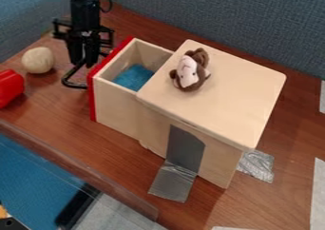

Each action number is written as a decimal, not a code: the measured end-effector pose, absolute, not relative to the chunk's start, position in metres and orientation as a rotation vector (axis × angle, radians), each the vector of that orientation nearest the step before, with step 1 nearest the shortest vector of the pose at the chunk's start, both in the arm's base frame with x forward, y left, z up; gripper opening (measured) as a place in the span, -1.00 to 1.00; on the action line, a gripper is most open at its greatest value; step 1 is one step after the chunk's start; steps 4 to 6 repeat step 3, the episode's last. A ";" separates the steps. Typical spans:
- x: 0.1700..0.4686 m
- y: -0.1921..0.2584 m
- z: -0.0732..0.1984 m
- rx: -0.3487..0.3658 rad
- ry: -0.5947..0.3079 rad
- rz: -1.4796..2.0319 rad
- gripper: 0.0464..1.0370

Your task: Abriu a gaveta

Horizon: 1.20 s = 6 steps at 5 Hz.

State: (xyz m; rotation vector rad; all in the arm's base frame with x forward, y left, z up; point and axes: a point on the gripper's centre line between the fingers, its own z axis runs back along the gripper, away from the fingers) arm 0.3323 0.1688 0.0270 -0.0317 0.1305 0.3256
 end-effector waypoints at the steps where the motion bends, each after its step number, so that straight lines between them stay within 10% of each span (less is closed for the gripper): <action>1: 0.332 0.171 0.045 -0.002 0.086 0.334 0.46; 2: 0.325 0.169 0.069 0.036 0.034 0.347 0.91; 6: 0.315 0.163 0.101 0.060 -0.054 0.323 0.93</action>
